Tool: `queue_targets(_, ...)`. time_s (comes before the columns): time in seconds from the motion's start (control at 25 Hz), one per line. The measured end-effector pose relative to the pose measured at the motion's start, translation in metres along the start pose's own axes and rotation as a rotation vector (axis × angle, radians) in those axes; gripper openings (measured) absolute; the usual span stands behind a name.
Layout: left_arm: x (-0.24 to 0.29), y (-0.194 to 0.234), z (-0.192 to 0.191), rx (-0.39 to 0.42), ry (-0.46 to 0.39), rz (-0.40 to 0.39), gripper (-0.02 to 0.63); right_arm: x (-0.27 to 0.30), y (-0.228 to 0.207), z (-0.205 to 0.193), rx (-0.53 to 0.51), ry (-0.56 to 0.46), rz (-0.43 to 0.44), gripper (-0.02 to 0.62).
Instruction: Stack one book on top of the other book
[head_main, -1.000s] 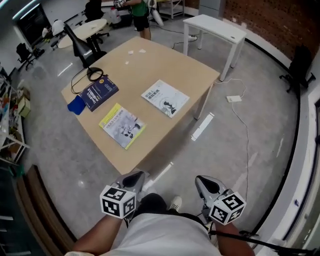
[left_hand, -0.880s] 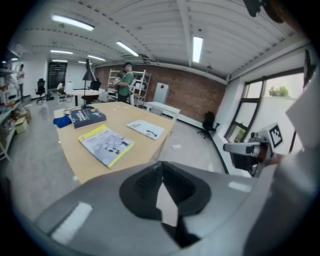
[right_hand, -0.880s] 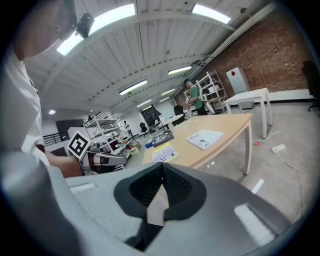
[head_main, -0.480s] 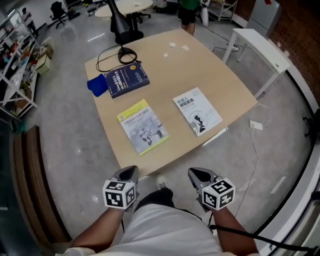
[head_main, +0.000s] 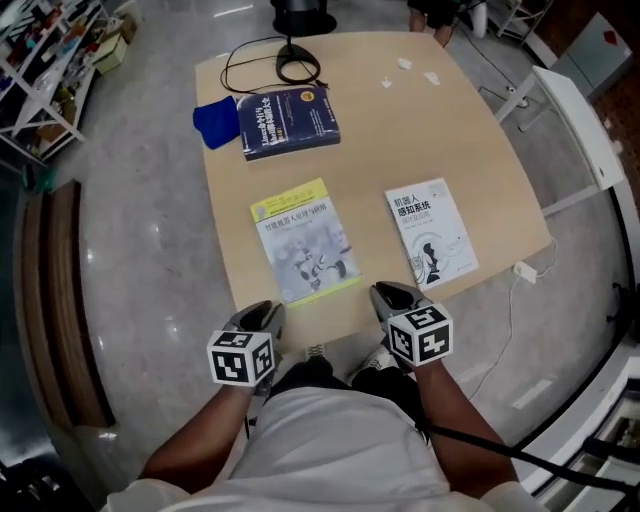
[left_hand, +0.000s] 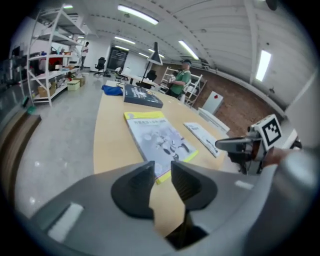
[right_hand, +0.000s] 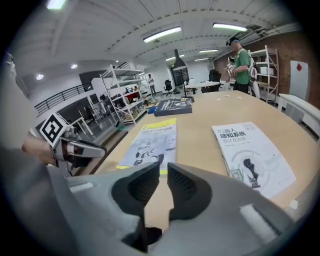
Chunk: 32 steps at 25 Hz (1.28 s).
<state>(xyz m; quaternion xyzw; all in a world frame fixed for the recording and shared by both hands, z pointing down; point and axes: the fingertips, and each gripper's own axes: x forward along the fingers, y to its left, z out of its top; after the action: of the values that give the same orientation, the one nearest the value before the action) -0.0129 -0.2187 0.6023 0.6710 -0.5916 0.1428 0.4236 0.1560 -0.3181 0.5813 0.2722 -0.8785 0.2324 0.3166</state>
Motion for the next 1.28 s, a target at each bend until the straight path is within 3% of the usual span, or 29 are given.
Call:
queue_targets(0.16, 0.019, 0.003, 0.001, -0.091, -0.006, 0.029, 0.16, 0.039, -0.016, -0.001, -0.007, 0.054, 0.027, 0.101)
queue_targets(0.44, 0.039, 0.009, -0.005, -0.227, 0.013, 0.086, 0.167, 0.075, -0.02, -0.009, -0.007, 0.126, 0.086, 0.112)
queue_targets(0.72, 0.055, 0.008, -0.013, -0.315, 0.055, 0.057, 0.167, 0.081, -0.018, -0.012, 0.028, 0.15, 0.154, 0.114)
queue_targets(0.88, 0.057, 0.007, -0.016, -0.312, 0.056, 0.056, 0.166, 0.078, -0.016, -0.016, 0.075, 0.159, 0.185, 0.108)
queue_targets(1.28, 0.05, 0.005, -0.028, -0.251, 0.084, 0.044, 0.152, 0.068, -0.006, -0.03, 0.086, 0.184, 0.166, 0.098)
